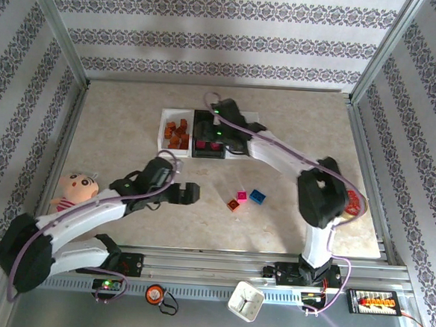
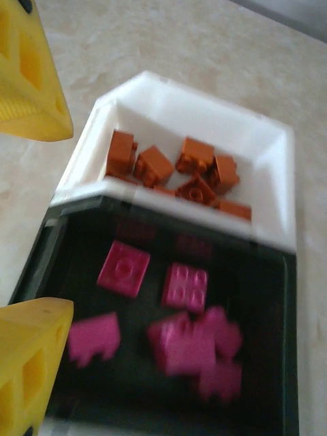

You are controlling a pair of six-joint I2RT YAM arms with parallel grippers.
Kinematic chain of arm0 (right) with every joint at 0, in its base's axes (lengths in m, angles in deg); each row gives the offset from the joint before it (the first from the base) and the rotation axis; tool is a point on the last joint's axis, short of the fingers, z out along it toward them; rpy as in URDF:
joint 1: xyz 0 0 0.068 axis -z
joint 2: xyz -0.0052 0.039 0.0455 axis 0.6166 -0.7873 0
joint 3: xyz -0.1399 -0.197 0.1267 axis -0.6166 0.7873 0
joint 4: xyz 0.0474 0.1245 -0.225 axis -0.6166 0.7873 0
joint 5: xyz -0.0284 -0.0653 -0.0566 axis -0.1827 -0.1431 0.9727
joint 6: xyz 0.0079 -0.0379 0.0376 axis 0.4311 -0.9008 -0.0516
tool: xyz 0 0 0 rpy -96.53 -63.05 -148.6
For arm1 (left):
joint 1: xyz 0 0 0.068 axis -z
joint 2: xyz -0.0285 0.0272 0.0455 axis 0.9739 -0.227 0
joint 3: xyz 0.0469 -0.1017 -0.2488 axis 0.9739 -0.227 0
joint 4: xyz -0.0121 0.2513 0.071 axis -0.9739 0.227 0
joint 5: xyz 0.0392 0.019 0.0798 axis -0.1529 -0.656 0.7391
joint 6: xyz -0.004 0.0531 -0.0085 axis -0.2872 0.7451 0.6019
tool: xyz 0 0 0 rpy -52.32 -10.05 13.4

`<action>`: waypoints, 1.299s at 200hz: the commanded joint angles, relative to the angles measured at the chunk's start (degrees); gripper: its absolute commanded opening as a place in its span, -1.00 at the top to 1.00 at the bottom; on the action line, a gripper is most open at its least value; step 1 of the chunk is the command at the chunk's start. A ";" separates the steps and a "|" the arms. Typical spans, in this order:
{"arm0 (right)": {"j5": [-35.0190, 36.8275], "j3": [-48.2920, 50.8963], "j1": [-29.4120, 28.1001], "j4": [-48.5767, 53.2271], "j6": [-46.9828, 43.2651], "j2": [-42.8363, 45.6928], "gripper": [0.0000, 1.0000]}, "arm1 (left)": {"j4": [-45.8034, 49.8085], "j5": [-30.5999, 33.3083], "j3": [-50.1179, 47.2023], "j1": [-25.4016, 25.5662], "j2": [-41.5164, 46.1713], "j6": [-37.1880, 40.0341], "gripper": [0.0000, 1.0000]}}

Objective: Sort the legos into containers by color
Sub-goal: Pick up the lego from the middle-left of the table.

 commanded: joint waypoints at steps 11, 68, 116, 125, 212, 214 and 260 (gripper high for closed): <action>0.74 14.64 5.17 -4.66 2.35 12.23 -0.25 | -3.88 3.60 7.47 7.71 -10.55 6.98 -0.88; 0.00 33.84 14.45 -1.94 1.35 31.65 -0.30 | -2.76 3.24 19.69 15.51 -29.36 13.87 -0.70; -0.71 40.19 18.46 0.37 1.21 42.39 -0.33 | 0.73 6.72 26.70 17.74 -37.71 18.33 -0.48; -0.97 40.45 18.74 0.57 1.21 43.32 -0.33 | 1.43 7.13 27.54 18.16 -38.82 18.77 -0.42; -2.05 40.12 19.06 -0.39 2.29 44.08 -0.35 | 1.92 11.29 25.72 18.97 -37.62 18.00 0.33; -2.05 40.16 19.07 -0.33 2.38 44.12 -0.35 | 1.83 11.48 25.44 18.91 -37.16 17.87 0.35; -2.42 40.95 18.96 -0.74 2.39 44.09 -0.36 | -2.43 11.18 17.27 9.53 -23.21 13.36 0.44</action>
